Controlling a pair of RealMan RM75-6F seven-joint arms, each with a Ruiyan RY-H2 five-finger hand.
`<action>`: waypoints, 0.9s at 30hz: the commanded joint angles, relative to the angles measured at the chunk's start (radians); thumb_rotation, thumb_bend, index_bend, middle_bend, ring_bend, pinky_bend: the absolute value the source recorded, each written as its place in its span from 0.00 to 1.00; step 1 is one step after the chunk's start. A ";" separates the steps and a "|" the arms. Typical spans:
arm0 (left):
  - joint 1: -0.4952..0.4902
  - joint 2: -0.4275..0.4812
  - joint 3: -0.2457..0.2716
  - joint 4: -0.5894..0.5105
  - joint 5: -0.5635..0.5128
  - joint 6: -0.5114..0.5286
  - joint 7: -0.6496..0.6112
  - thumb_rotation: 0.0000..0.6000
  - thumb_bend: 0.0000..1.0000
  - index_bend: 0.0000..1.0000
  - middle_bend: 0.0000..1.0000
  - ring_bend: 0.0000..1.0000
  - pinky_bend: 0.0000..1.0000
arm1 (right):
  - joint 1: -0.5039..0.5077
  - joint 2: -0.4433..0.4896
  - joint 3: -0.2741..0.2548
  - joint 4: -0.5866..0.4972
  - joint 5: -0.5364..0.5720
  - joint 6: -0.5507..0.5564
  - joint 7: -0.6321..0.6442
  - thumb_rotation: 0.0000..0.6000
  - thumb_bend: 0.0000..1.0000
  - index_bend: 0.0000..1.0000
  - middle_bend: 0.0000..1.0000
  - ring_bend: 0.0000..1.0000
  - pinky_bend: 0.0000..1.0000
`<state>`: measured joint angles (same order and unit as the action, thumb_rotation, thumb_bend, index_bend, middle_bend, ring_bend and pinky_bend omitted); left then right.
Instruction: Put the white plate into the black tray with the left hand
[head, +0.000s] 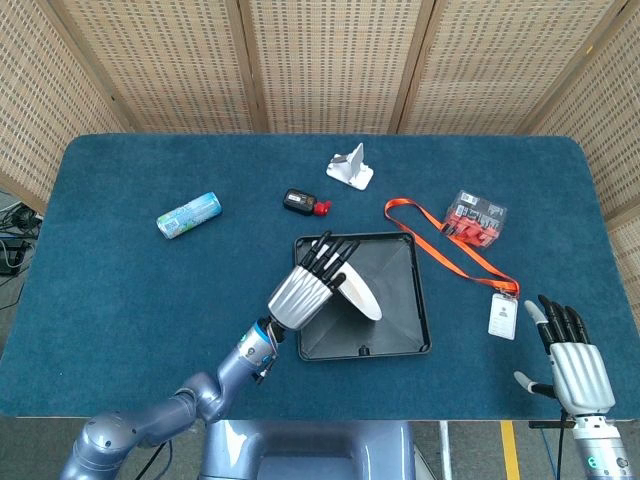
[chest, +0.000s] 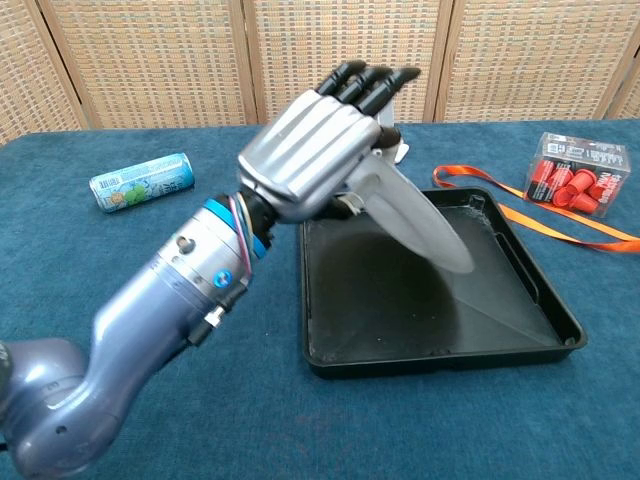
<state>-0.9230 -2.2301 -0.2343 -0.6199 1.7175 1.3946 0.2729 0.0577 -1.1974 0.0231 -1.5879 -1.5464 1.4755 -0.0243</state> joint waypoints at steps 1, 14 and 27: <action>-0.017 -0.035 0.038 0.051 0.001 -0.021 -0.029 1.00 0.40 0.67 0.00 0.00 0.00 | -0.001 0.002 0.000 -0.002 -0.005 0.007 0.001 1.00 0.13 0.00 0.00 0.00 0.00; 0.019 0.132 0.114 -0.148 -0.048 -0.211 0.051 1.00 0.00 0.00 0.00 0.00 0.00 | -0.007 0.006 0.002 -0.006 -0.012 0.025 -0.002 1.00 0.13 0.00 0.00 0.00 0.00; 0.228 0.355 0.154 -0.516 -0.115 -0.048 0.103 1.00 0.00 0.00 0.00 0.00 0.00 | -0.011 0.013 0.000 -0.017 -0.021 0.037 -0.003 1.00 0.13 0.00 0.00 0.00 0.00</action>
<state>-0.7470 -1.9280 -0.0970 -1.0712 1.6207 1.3010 0.3644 0.0468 -1.1843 0.0235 -1.6050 -1.5677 1.5124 -0.0272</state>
